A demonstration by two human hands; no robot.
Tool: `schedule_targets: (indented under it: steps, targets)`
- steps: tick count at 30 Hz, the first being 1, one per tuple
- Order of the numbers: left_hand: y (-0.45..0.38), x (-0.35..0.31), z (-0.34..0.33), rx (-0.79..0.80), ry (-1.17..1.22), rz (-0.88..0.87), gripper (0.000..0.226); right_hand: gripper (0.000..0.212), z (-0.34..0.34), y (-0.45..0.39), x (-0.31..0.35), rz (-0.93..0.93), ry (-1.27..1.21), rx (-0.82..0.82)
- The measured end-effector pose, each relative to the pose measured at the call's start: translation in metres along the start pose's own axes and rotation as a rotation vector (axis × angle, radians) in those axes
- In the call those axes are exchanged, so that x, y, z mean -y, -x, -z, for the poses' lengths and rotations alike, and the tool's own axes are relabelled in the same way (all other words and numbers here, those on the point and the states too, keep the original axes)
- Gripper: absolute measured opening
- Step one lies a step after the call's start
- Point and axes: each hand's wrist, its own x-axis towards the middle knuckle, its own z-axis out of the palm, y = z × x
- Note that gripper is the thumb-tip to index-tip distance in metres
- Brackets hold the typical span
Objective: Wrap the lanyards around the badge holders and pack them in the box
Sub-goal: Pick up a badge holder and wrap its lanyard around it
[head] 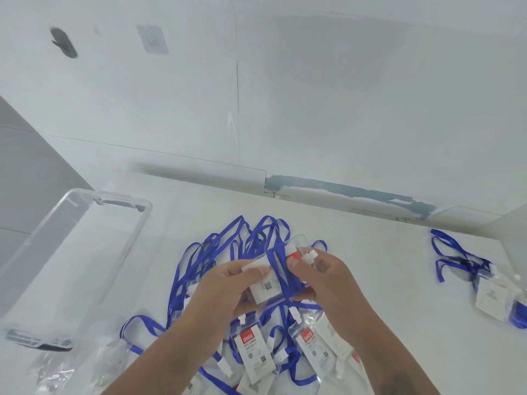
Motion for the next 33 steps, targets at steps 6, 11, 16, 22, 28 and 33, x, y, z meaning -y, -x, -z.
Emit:
schedule_targets:
  steps: [6, 11, 16, 22, 28, 33]
  targets:
    - [0.001, -0.029, 0.043, -0.037, -0.389, -0.183, 0.009, 0.013, -0.019, -0.010, 0.013, 0.048, 0.254, 0.208]
    - [0.001, -0.043, 0.090, 0.039, -0.514, -0.176, 0.008, 0.012, -0.061, -0.016, 0.024, 0.098, 0.373, 0.334]
    - [0.007, -0.054, 0.159, 0.096, -0.513, -0.172, 0.014, 0.013, -0.132, -0.021, 0.026, 0.079, 0.395, 0.317]
    - [0.004, -0.072, 0.250, 0.129, -0.496, -0.138, 0.011, 0.020, -0.226, -0.026, 0.028, 0.002, 0.343, 0.192]
    - [-0.005, -0.088, 0.317, 0.165, -0.489, -0.113, 0.012, 0.024, -0.299, -0.033, 0.033, -0.008, 0.347, 0.078]
    - [-0.027, -0.088, 0.337, -0.012, -0.287, -0.132, 0.010, 0.027, -0.344, -0.038, 0.023, -0.111, -0.216, -0.158]
